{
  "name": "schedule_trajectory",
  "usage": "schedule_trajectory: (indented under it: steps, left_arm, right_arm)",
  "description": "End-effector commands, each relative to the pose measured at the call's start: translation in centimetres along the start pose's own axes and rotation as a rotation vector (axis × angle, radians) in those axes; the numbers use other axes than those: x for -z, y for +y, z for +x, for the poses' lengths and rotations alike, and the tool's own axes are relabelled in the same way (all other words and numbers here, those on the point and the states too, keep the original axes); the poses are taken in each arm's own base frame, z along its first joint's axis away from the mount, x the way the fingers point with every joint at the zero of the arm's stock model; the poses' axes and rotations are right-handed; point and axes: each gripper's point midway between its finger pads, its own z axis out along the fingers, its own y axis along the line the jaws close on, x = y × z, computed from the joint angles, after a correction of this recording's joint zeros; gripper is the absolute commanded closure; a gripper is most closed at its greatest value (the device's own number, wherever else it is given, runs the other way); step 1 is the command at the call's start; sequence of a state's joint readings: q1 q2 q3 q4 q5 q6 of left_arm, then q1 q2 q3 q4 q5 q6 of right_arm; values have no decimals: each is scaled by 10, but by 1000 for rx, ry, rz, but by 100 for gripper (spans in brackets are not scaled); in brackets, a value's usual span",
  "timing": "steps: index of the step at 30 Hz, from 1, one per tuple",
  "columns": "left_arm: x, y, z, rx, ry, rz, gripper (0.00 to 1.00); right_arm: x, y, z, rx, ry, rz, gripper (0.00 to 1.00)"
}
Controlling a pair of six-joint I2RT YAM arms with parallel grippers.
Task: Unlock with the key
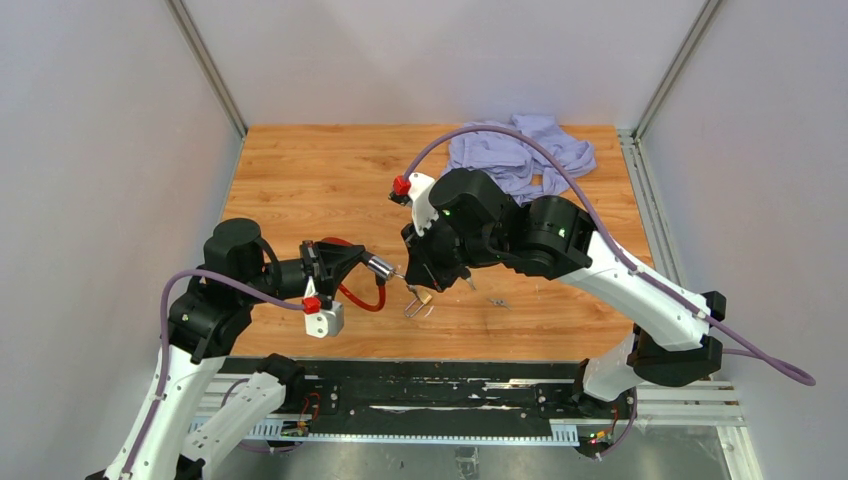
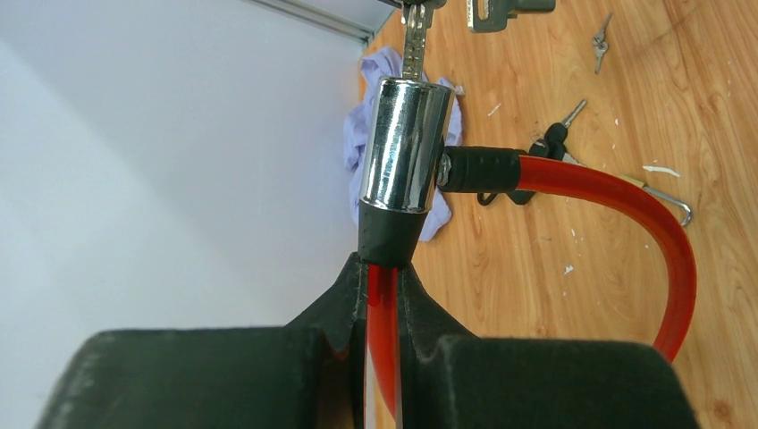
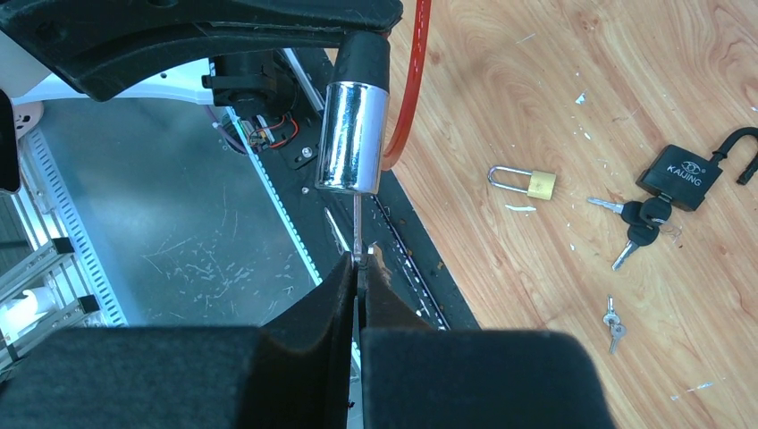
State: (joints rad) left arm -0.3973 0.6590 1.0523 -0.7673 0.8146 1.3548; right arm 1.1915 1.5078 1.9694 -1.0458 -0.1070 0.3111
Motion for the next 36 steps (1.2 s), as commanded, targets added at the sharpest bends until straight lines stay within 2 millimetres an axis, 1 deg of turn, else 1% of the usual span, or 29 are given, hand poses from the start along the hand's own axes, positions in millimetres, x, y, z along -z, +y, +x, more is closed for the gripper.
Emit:
schedule_trajectory:
  steps: [1, 9, 17, 25, 28, 36]
  left_arm:
    - [1, 6, -8, -36, -22, -19, 100]
    - [2, 7, -5, -44, -7, -23, 100]
    - [4, 11, 8, -44, 61, -32, 100]
    - [4, 12, 11, -61, 80, -44, 100]
    - [4, 16, 10, -65, 71, -70, 100]
    - [2, 16, 2, -89, 31, -65, 100]
  right_arm:
    - [-1, 4, -7, 23, -34, -4, 99]
    - [-9, 4, -7, 15, -20, -4, 99]
    - [-19, 2, -8, -3, -8, 13, 99]
    - [-25, 4, -16, -25, -46, 7, 100]
    - [-30, 5, -19, -37, -71, 0, 99]
    - [-36, 4, -33, -66, -130, -23, 100]
